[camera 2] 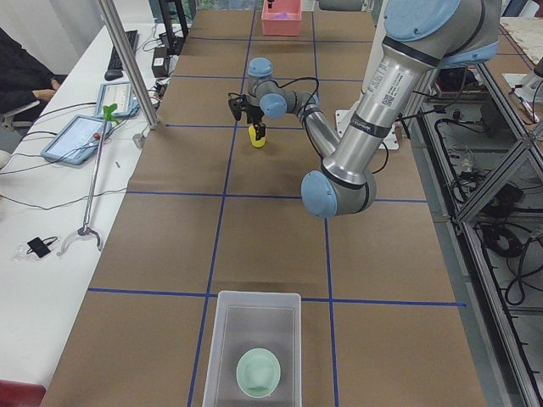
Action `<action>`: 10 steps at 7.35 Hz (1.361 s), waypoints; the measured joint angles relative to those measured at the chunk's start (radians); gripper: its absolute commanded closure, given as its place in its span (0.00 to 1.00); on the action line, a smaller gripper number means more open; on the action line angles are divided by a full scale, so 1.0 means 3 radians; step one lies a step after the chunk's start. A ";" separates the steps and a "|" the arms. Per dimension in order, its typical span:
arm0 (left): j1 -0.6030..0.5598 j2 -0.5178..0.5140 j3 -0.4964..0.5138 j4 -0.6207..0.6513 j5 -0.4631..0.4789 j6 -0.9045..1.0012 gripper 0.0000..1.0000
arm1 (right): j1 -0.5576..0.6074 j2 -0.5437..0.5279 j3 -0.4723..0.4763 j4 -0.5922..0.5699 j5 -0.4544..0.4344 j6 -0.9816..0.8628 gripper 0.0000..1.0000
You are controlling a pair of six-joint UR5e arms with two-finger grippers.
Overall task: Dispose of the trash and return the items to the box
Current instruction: 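Move the left gripper over to the yellow cup, then grasp the yellow cup with the left gripper and lift it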
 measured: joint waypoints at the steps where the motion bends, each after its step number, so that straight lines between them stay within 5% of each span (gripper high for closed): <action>1: 0.0068 -0.0016 0.0107 -0.0116 0.0023 -0.0025 0.01 | -0.0004 0.0000 0.0001 0.0000 0.0003 0.0000 0.00; 3: 0.0180 -0.0025 0.0260 -0.0267 0.0034 -0.0037 0.06 | -0.0007 0.0001 0.0002 0.0001 0.0005 0.0004 0.00; 4: 0.0218 -0.0029 0.0328 -0.0353 0.0035 -0.0039 0.16 | -0.0007 0.0000 0.0004 0.0001 0.0004 0.0005 0.00; 5: 0.0238 -0.0035 0.0376 -0.0423 0.0035 -0.0040 0.33 | -0.0007 -0.0002 0.0005 0.0001 0.0002 0.0005 0.00; 6: 0.0253 -0.0041 0.0398 -0.0460 0.0032 -0.0045 0.88 | -0.0007 -0.0004 0.0006 0.0002 0.0001 0.0006 0.00; 7: 0.0261 -0.0048 0.0410 -0.0477 0.0028 -0.0056 1.00 | -0.0007 -0.0004 0.0006 0.0003 0.0000 0.0006 0.00; 10: 0.0266 -0.0071 0.0387 -0.0490 0.0002 -0.0076 1.00 | -0.0008 -0.0004 0.0006 0.0002 -0.0003 0.0005 0.00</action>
